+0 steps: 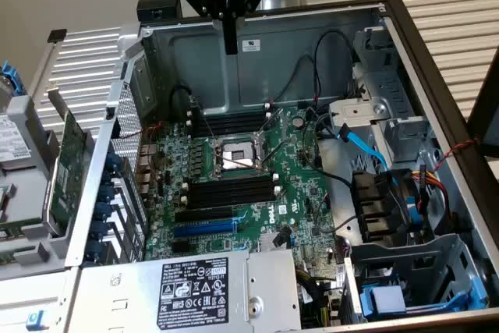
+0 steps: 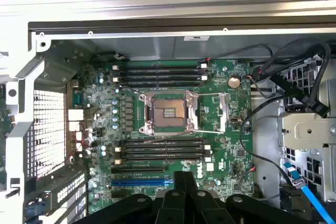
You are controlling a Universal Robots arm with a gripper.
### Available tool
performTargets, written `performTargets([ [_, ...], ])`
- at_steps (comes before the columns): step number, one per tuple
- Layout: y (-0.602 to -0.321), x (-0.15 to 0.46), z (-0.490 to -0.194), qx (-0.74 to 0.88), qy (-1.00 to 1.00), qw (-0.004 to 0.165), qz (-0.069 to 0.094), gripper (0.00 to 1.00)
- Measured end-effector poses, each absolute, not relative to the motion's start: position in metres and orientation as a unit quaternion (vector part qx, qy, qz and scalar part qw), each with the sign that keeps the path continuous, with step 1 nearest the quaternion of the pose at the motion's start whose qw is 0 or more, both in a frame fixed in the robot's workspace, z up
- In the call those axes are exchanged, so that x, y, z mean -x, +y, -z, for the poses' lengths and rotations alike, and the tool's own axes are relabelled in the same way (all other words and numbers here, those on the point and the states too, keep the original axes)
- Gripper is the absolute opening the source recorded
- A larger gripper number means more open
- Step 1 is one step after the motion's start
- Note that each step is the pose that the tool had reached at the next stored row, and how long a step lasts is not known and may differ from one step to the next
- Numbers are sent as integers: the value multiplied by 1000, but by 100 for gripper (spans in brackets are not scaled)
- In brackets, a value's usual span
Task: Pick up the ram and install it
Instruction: 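Reach for the ram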
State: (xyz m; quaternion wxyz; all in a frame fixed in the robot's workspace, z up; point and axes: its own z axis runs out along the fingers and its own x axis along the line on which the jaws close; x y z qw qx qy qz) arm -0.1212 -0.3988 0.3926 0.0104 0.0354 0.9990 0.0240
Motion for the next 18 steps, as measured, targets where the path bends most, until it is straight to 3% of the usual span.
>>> performTargets([
  [18,-399,134,-393,-35,999,10,-24,11],
])
